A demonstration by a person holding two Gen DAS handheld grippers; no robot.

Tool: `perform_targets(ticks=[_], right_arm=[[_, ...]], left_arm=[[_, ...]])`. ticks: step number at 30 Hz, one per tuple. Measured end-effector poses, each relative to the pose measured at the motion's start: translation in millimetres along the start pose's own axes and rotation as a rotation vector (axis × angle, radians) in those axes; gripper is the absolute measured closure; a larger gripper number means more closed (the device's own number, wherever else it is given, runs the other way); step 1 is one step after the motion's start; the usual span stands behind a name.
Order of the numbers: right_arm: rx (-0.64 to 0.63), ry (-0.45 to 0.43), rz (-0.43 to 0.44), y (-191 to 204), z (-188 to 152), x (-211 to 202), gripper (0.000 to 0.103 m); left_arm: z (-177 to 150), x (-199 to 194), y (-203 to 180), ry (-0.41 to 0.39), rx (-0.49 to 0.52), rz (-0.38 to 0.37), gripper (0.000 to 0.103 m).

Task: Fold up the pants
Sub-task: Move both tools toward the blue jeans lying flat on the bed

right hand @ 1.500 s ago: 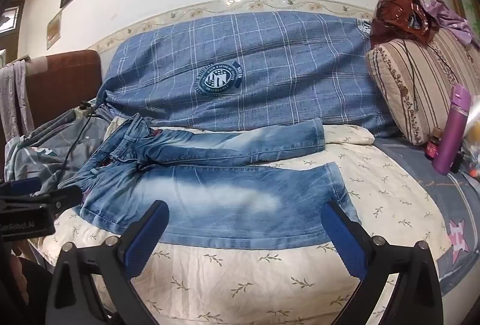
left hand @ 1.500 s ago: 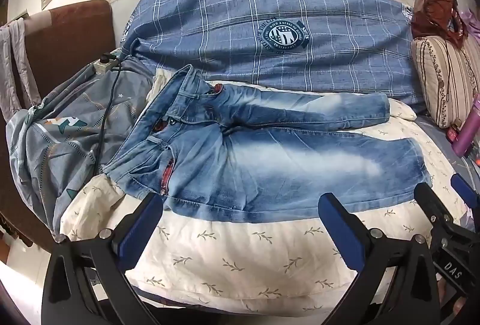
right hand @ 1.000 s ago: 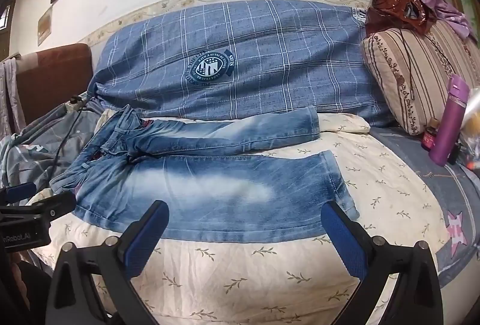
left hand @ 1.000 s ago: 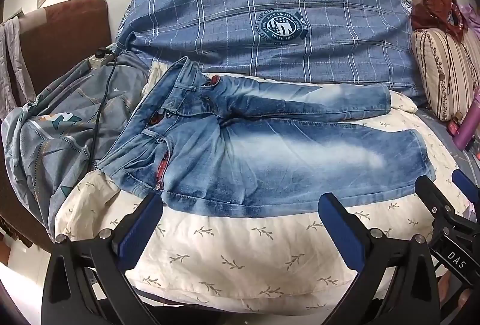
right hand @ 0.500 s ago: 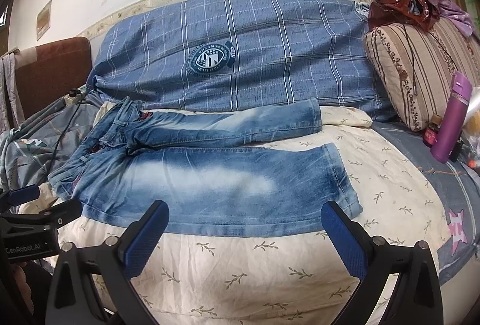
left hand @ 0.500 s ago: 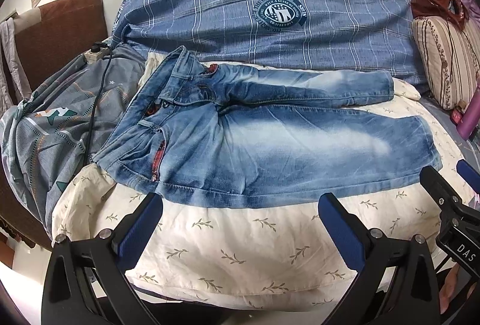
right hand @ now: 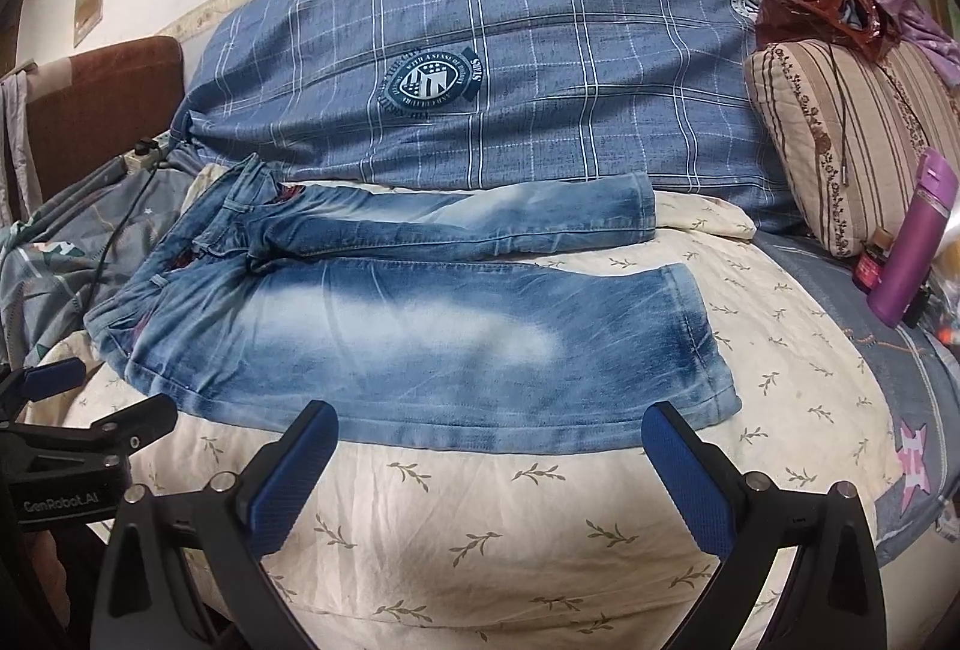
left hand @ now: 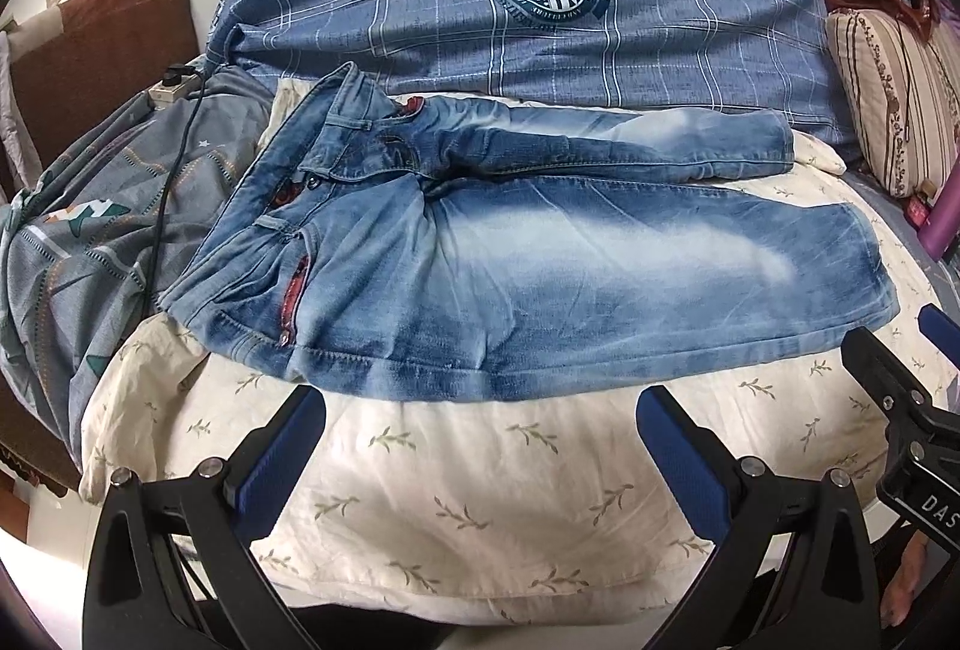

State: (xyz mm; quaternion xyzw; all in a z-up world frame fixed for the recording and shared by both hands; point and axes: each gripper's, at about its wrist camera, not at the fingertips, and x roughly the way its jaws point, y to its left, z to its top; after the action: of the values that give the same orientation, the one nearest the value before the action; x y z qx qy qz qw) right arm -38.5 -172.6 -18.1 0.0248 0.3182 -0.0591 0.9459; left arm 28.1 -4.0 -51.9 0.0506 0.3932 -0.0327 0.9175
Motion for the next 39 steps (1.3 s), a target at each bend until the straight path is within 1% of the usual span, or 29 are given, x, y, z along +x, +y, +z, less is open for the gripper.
perform_targets(ticks=[3,7,11,12,15,17,21,24,27,31,39], right_arm=[[0.002,-0.006,-0.003,1,3,2,0.001],[0.022,-0.002,-0.012,0,12,13,0.001],[0.014,-0.01,-0.02,0,30,32,0.001],[0.014,-0.01,-0.023,0,35,38,0.001],[0.049,0.003,-0.018,-4,44,53,0.001],[0.077,0.019,-0.006,-6,45,57,0.001],[0.074,0.023,0.015,-1,44,57,0.001],[0.062,0.016,0.025,3,43,55,0.001],[0.063,0.017,0.035,4,42,53,0.001],[0.07,0.013,0.04,3,42,50,0.001],[0.084,0.009,0.038,-1,41,47,0.001]], left_arm=[[9,5,0,-0.008,0.016,-0.001,0.0],[31,12,2,-0.044,0.049,0.007,0.0],[52,24,3,-0.103,0.106,0.048,0.0],[53,29,3,-0.106,0.116,0.061,0.0],[53,43,6,-0.073,0.109,0.059,0.0],[52,48,8,-0.043,0.096,0.036,0.0],[54,46,7,-0.066,0.096,0.04,0.0],[54,44,7,-0.062,0.083,0.016,0.0],[55,43,5,-0.06,0.078,0.009,0.0],[55,39,2,-0.076,0.076,0.008,0.0],[53,39,3,-0.073,0.076,0.015,0.0]])
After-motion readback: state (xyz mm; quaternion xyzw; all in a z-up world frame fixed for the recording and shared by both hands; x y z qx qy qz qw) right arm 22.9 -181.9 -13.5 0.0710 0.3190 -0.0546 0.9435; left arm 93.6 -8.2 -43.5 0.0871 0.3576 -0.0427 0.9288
